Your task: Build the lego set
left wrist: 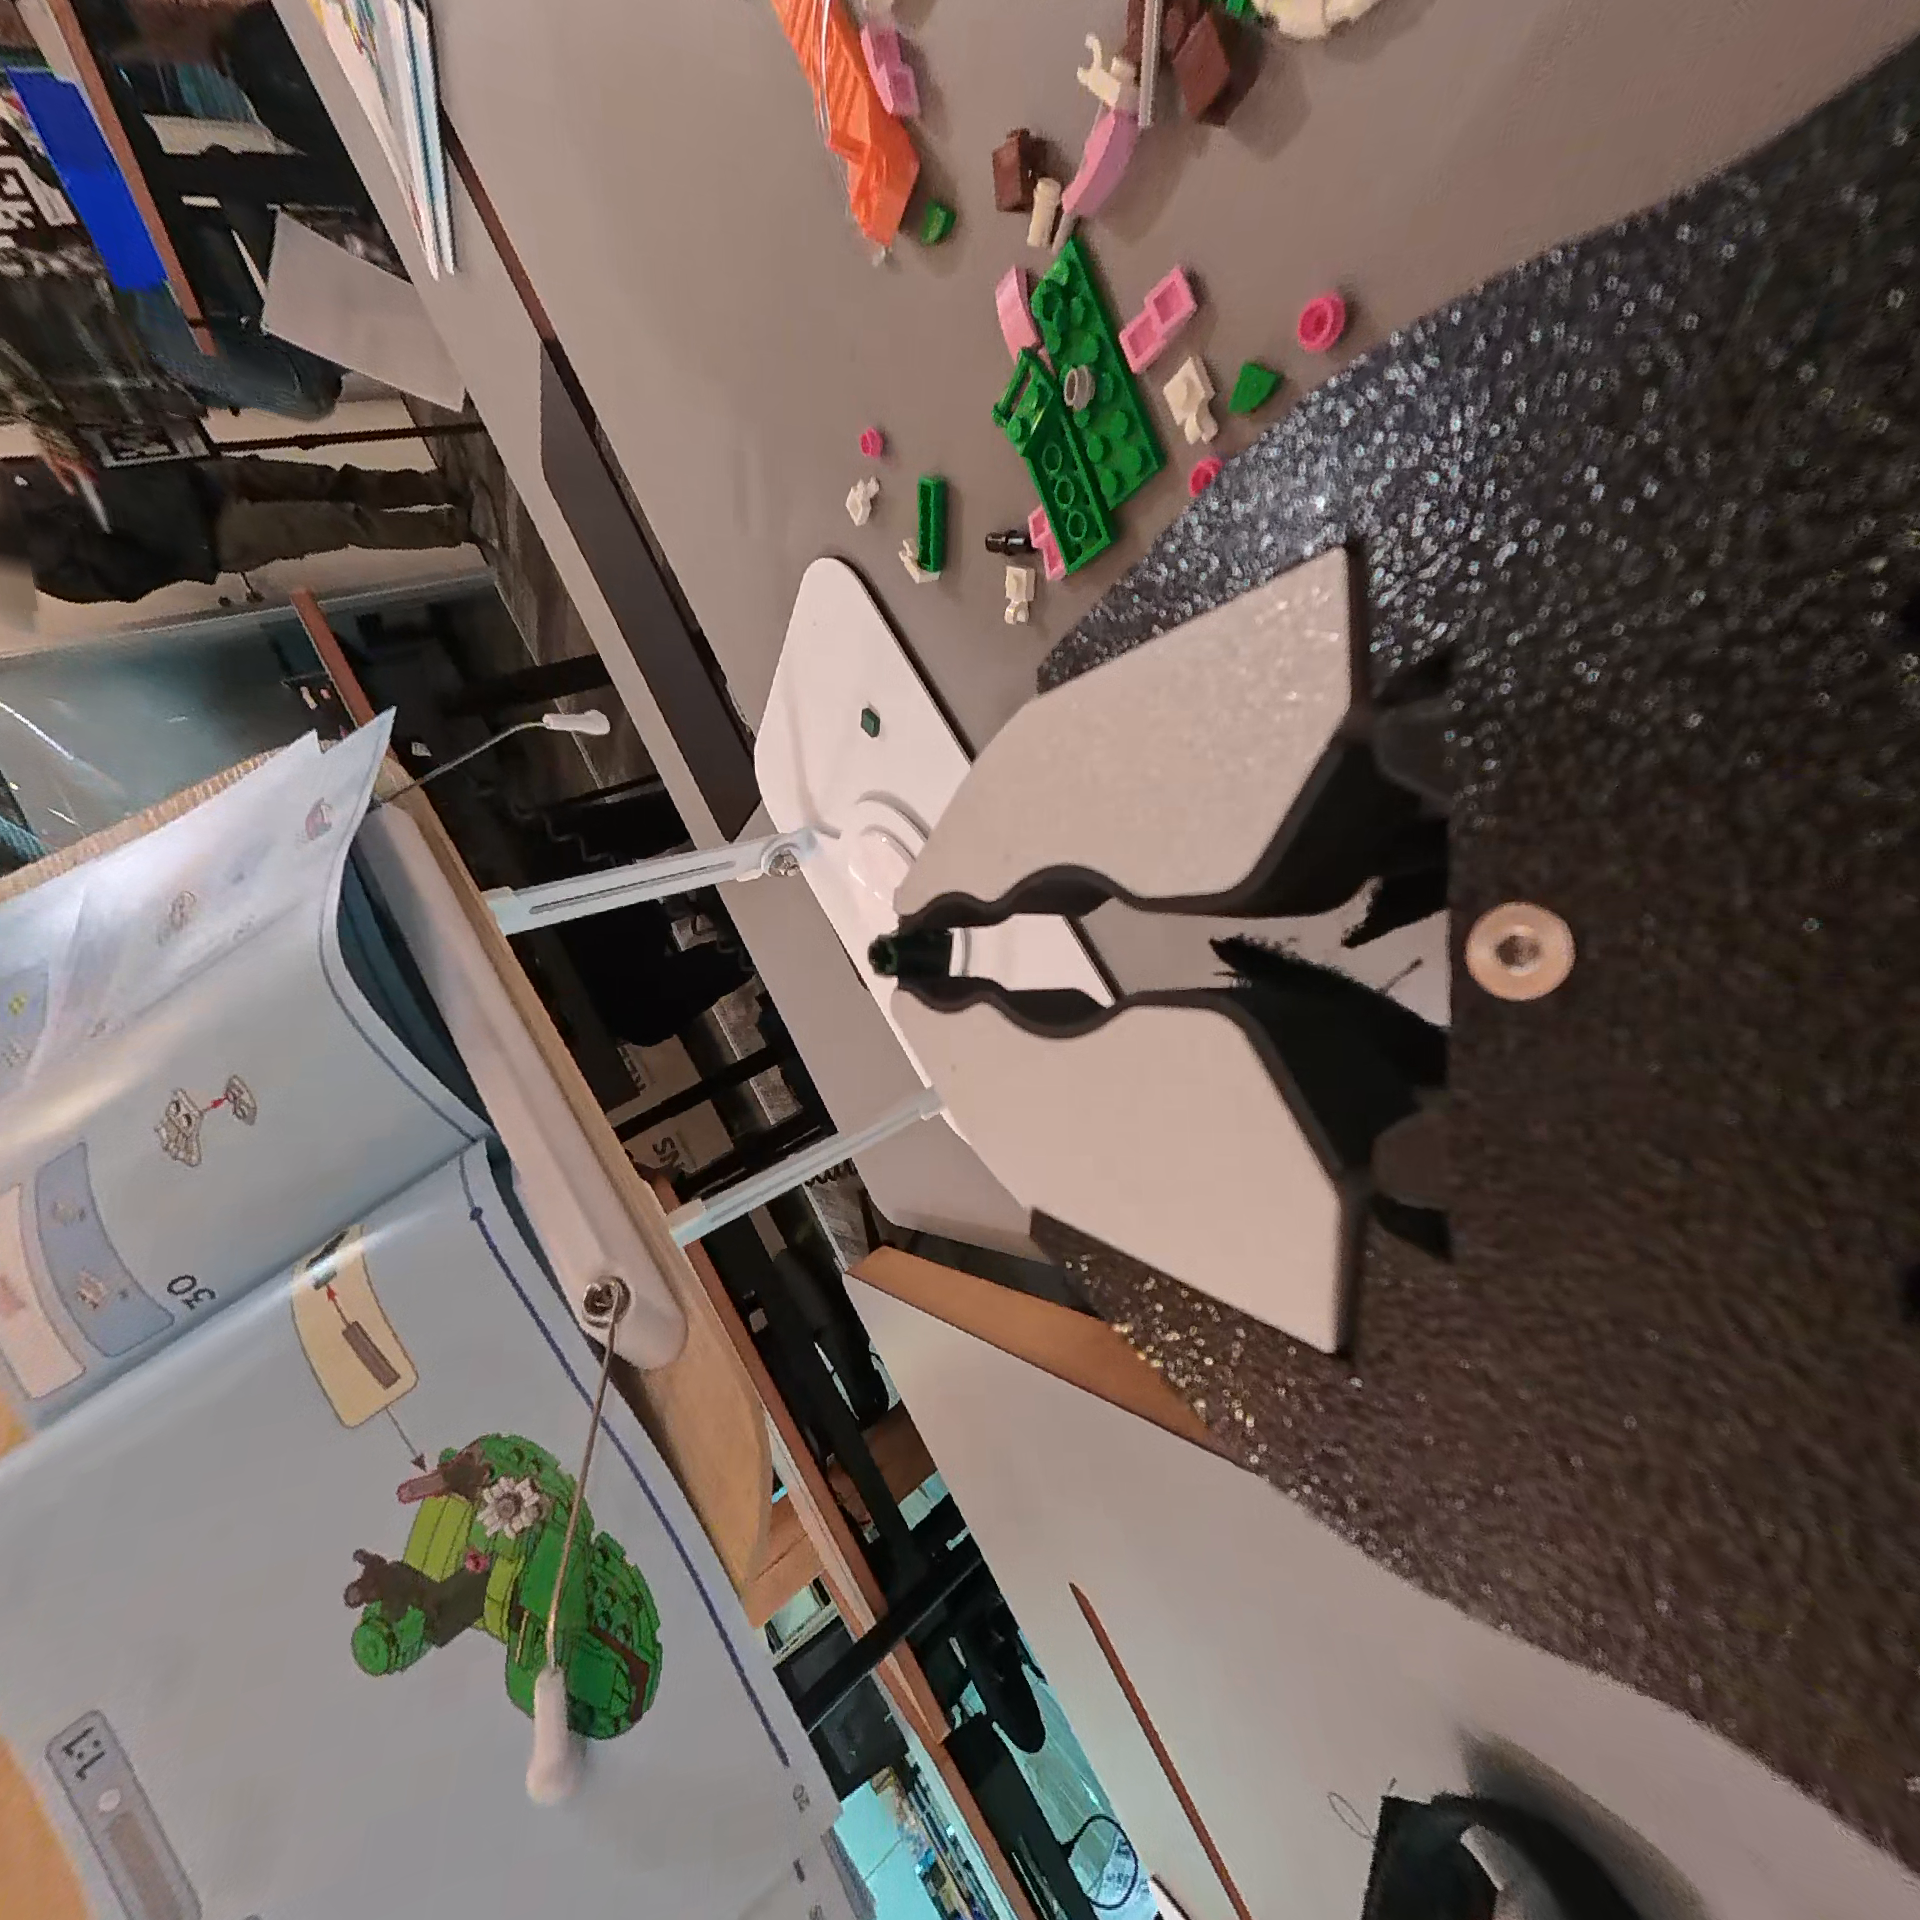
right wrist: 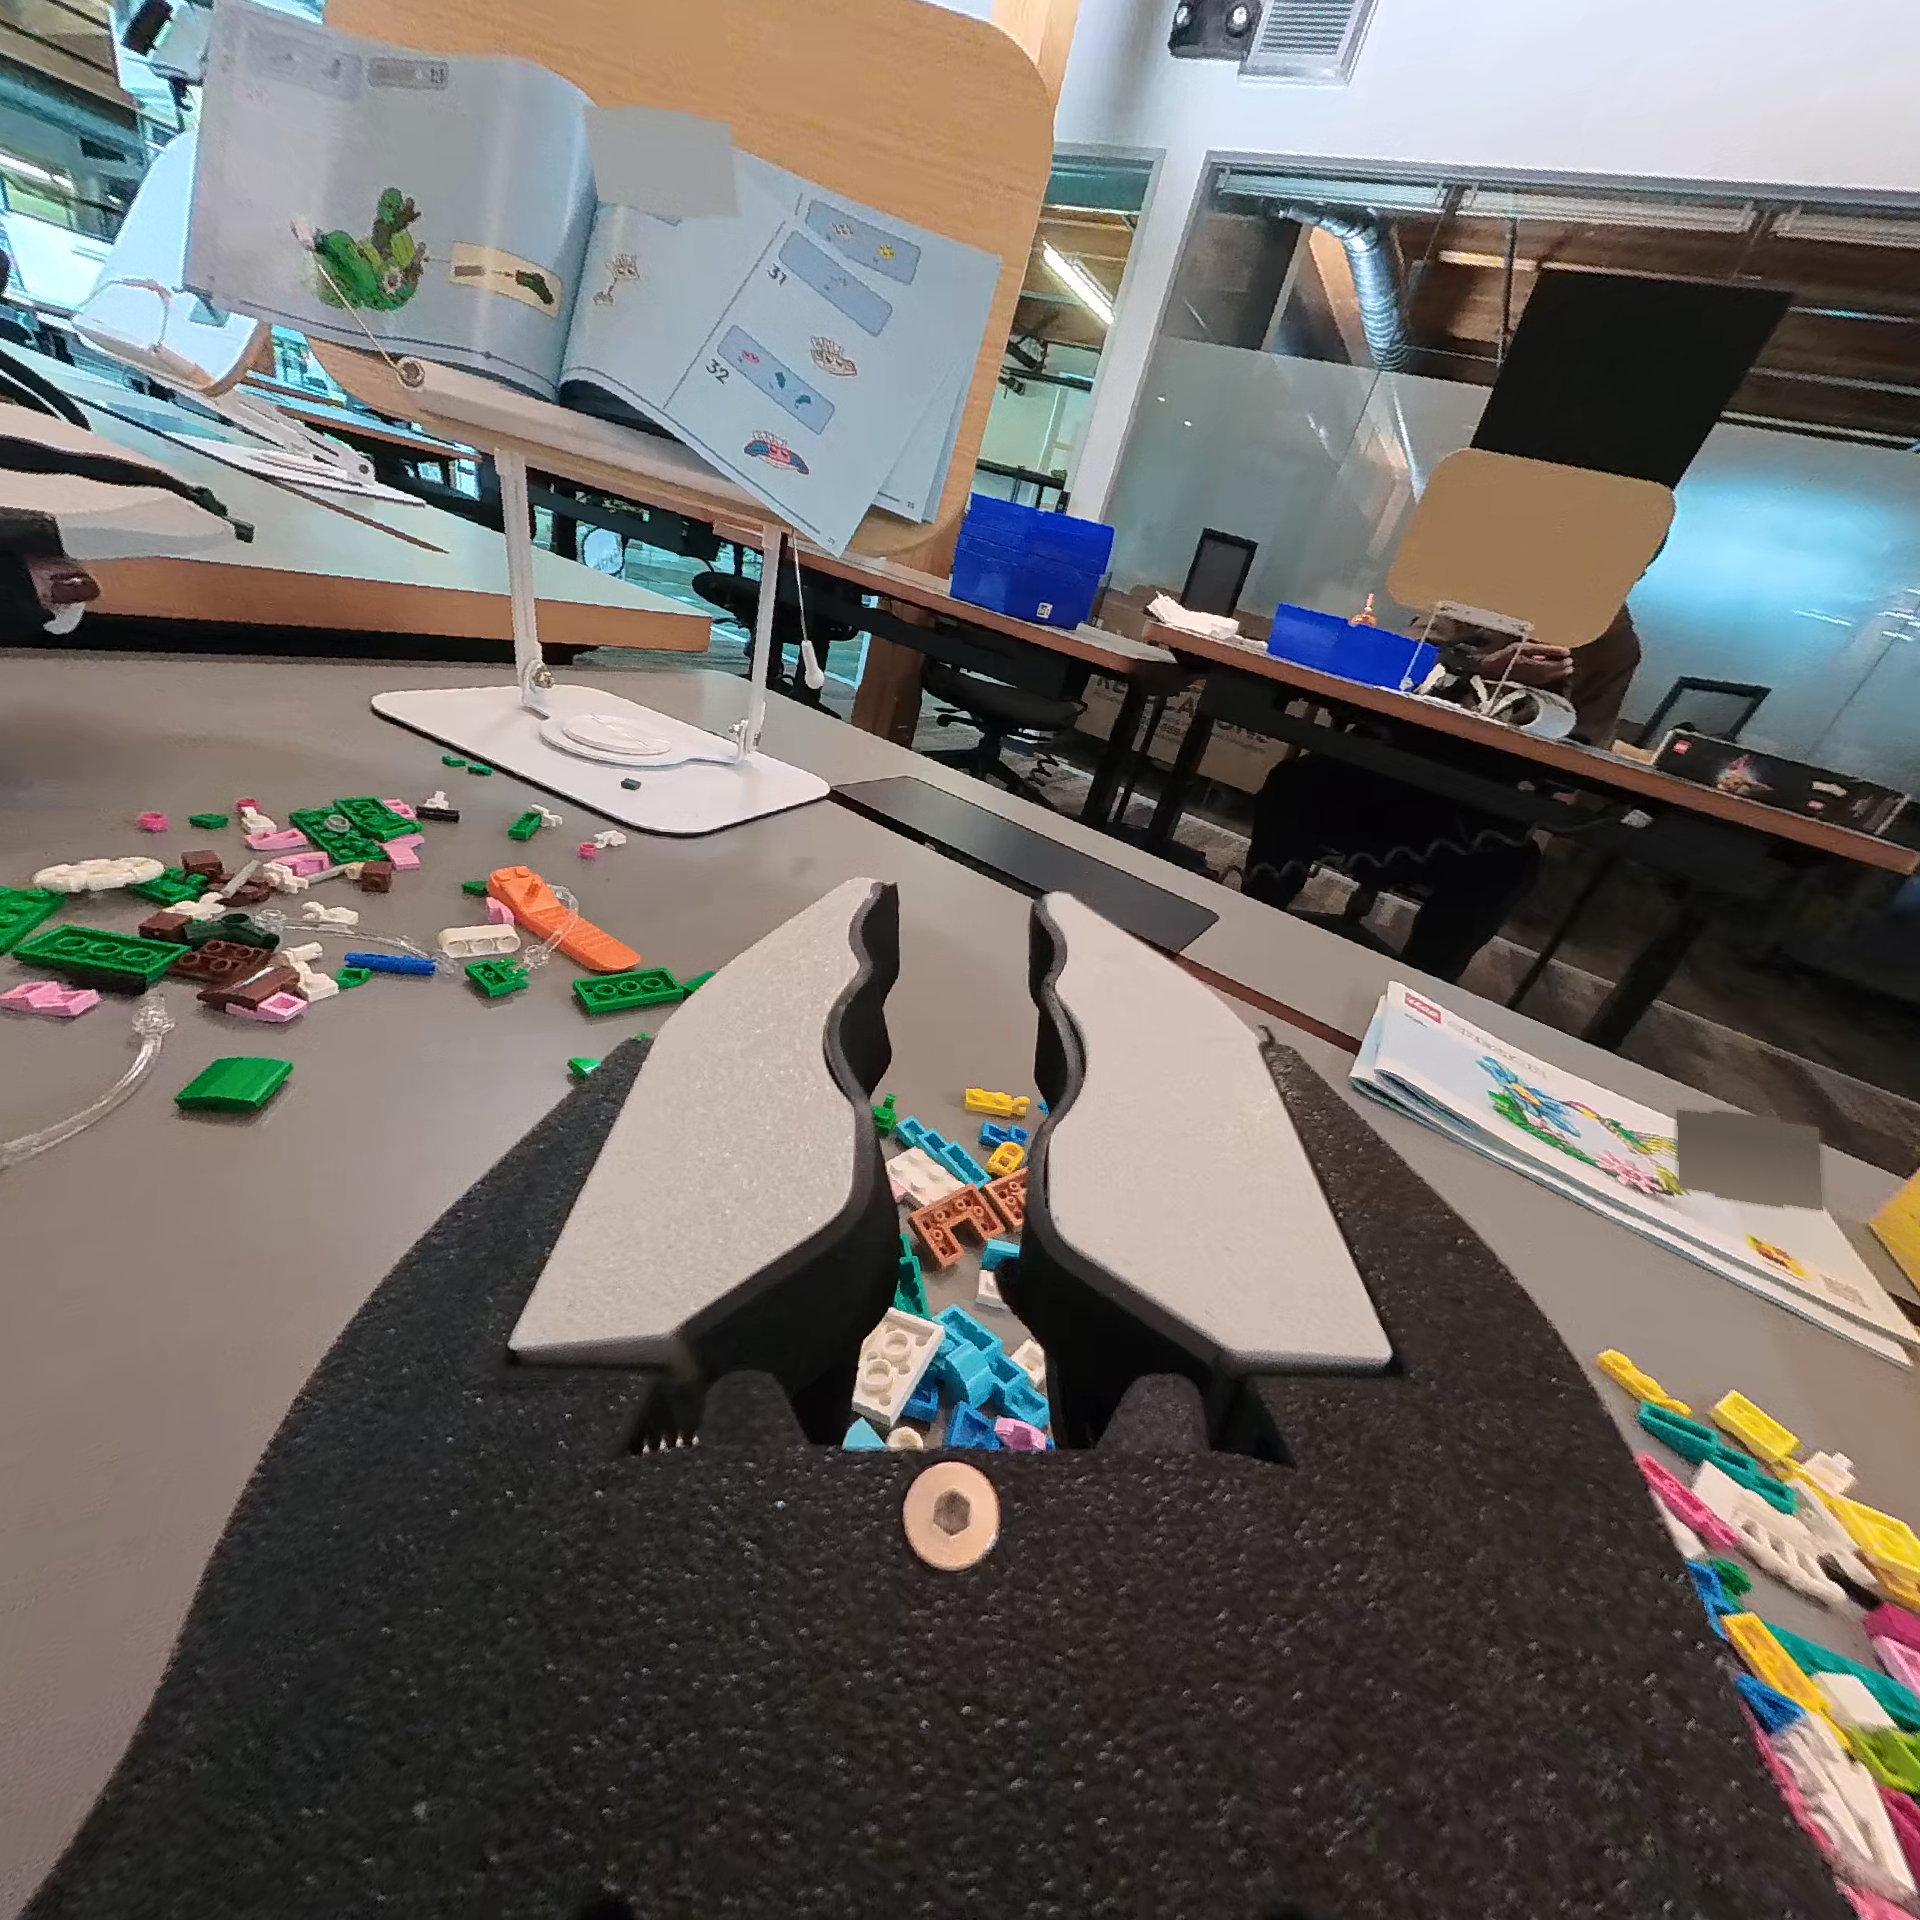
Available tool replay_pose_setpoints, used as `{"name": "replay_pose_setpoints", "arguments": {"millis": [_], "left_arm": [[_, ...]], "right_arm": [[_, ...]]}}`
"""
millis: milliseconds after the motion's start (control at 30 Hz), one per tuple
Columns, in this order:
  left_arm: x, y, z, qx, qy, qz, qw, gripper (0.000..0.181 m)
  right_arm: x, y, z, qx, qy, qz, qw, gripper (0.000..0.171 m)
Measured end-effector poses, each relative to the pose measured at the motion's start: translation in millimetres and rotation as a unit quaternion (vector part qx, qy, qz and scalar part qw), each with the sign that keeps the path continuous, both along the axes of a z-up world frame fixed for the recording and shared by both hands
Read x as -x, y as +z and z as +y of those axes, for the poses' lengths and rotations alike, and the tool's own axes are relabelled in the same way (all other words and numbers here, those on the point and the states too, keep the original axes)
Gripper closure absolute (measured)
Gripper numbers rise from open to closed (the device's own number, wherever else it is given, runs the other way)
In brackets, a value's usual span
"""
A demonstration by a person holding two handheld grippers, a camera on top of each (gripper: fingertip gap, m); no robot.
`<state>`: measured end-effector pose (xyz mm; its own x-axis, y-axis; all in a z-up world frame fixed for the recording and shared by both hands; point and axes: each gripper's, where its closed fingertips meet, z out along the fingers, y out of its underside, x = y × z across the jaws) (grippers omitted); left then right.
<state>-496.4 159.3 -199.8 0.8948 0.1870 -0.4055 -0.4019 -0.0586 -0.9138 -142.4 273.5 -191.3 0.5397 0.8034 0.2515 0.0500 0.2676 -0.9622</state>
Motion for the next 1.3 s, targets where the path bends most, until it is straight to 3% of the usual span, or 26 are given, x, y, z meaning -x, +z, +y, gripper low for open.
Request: {"name": "replay_pose_setpoints", "arguments": {"millis": [267,500,800,1300], "left_arm": [[-3,0,0,-0.002,-0.008,0.001,1.000,0.173],[-4,0,-1,-0.005,-0.013,-0.001,1.000,0.173],[-7,1,-1,-0.007,-0.024,0.000,1.000,0.173],[-5,9,-6,-0.034,-0.016,0.001,0.999,0.173]], "right_arm": [[-11,14,9,-0.009,-0.021,0.003,1.000,0.148],[-125,66,45,-0.045,-0.167,0.079,0.982,0.149],[-222,42,89,-0.017,-0.307,0.057,0.950,0.150],[-301,50,91,-0.051,-0.419,0.059,0.905,0.154]]}}
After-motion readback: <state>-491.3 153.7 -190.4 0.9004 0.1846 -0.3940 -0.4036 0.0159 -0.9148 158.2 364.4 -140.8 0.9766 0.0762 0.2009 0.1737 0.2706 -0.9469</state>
